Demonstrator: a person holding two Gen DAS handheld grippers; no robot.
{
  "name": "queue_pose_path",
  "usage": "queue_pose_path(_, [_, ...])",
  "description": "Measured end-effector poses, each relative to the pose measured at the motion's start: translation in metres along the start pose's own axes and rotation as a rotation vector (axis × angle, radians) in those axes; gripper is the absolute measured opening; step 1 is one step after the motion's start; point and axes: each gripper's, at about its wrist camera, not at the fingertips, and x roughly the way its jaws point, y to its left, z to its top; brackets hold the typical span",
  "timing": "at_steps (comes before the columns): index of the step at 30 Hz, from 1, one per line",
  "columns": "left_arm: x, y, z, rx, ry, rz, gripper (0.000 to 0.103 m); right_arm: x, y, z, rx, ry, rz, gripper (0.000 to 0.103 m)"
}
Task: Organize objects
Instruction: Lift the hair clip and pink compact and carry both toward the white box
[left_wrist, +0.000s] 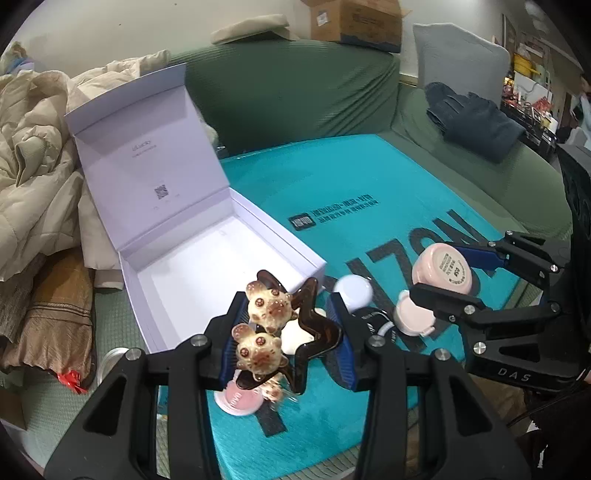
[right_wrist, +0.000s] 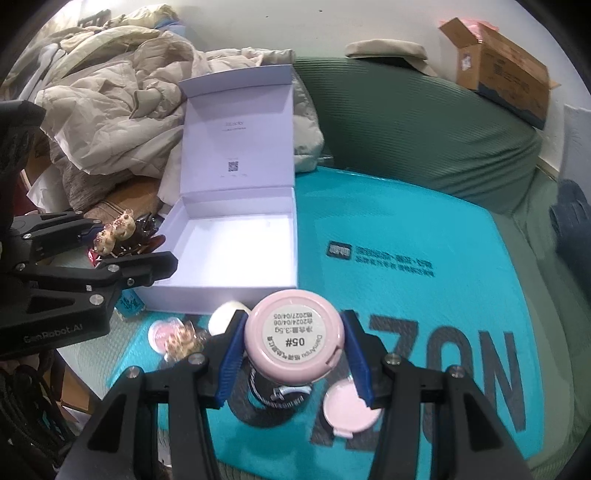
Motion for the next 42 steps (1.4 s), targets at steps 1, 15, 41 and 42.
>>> queue_pose_path(1, [0.001,0.003,0.0,-0.003,0.0,0.004,0.041,0.004,0.002,0.004,-0.004,0.001,0.007,0.052])
queue_pose_path(15, [0.029,0.061,0.013,-0.047,0.02,0.063,0.041,0.058,0.034,0.045,-0.122,-0.011,0.056,0.052])
queue_pose_path(41, [0.097,0.136,0.043,-0.091,0.084,0.164,0.041,0.161,0.056,0.113,-0.19,0.009,0.098,0.052])
queue_pose_path(42, [0.101,0.138,0.044,-0.092,0.088,0.168,0.041,0.165,0.057,0.114,-0.191,0.012,0.098,0.052])
